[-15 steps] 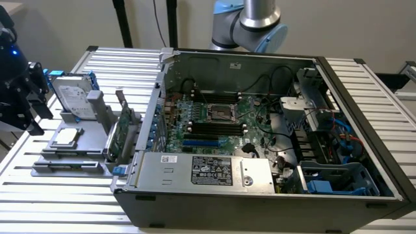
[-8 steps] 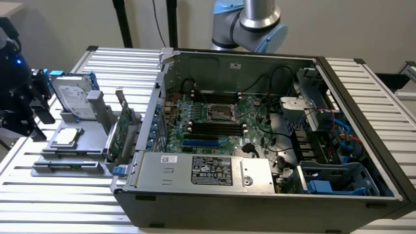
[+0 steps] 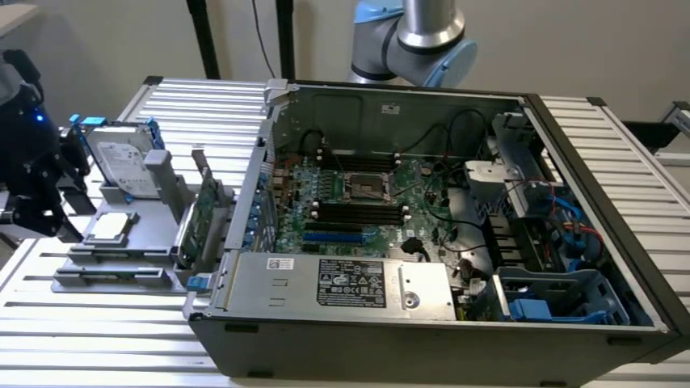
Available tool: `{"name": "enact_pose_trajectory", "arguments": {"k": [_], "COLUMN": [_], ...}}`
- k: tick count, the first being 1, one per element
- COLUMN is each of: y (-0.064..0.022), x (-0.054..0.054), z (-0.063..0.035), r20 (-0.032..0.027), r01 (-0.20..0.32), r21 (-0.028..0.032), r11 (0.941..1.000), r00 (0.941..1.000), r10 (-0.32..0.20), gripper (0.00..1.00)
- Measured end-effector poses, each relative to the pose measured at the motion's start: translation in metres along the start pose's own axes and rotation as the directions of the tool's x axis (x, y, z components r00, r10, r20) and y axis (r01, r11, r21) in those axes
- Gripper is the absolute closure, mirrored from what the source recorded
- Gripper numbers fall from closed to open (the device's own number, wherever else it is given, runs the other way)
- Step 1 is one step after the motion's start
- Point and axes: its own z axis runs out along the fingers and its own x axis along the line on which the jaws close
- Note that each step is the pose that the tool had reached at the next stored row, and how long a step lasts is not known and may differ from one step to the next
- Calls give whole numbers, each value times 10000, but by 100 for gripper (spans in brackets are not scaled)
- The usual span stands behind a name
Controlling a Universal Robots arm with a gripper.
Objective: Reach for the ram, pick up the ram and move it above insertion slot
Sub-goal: 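Pick up the ram and move it above insertion slot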
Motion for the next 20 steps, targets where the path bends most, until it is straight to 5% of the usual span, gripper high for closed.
{"name": "enact_pose_trajectory", "arguments": {"k": [20], "y": [-19], "x": [50], "z": [363], "r20": [3], "r01": [-369], "r21": [3], "r11": [9993], "r00": [9993], "r10": [369], "gripper": [52]}}
